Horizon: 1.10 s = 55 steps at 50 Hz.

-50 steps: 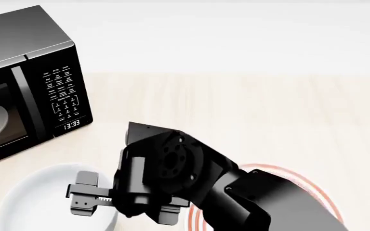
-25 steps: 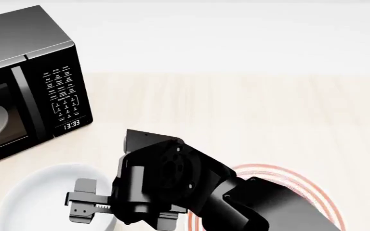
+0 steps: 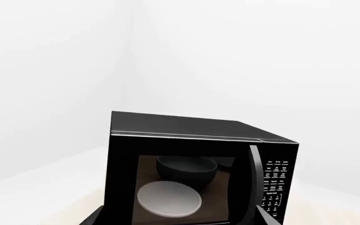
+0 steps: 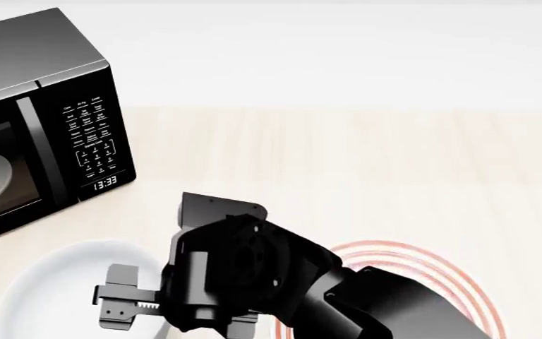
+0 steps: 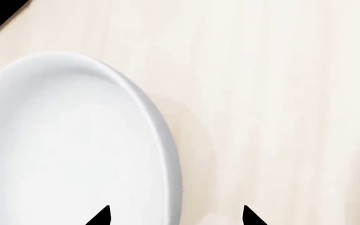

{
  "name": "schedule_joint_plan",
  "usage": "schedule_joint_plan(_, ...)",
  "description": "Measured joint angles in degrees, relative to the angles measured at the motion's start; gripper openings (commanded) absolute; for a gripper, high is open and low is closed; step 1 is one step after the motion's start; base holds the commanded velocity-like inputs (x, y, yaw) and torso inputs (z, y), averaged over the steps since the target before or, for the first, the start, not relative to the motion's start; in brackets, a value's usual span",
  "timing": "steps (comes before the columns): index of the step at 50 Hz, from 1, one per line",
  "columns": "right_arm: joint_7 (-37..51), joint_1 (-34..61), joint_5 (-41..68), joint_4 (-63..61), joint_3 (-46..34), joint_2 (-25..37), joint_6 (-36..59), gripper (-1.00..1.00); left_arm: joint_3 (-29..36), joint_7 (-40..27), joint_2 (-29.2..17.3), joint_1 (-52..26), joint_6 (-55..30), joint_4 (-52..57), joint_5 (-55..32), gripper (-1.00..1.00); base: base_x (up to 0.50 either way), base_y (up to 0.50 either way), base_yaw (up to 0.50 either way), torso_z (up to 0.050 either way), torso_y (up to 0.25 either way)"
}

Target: Put the white bowl to the right of the plate.

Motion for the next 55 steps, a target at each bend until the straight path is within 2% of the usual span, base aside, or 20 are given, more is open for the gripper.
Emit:
schedule_joint_plan(4, -0.1, -0.1, -0.3, 0.0, 0.0, 0.0, -0.1, 1.00, 0.0, 0.0, 0.0, 0.1, 0.2, 0.0, 0.0, 1.00, 0.00, 0.00, 0.00, 0.000, 0.000)
schedule_joint_plan(5, -0.2, -0.1, -0.4, 0.0, 0.0, 0.0, -0.2, -1.00, 0.0, 0.0, 0.0, 0.1, 0.2, 0.0, -0.1, 1.00, 0.00, 0.00, 0.00, 0.000, 0.000)
schedule_joint_plan(33, 2.2, 1.6, -1.2, -1.8, -0.7, 0.1, -0.7, -1.00, -0.1, -0.2, -0.3, 0.6, 0.8, 0.2, -0.6, 1.00, 0.00, 0.00, 0.00, 0.000, 0.000)
schedule_joint_plan(55, 10.1, 9.3, 1.0, -15.8, 2.7, 4.4, -5.1, -1.00, 0.3, -0.3, -0.4, 0.8, 1.3, 0.0, -0.5, 1.00, 0.00, 0.00, 0.00, 0.000, 0.000)
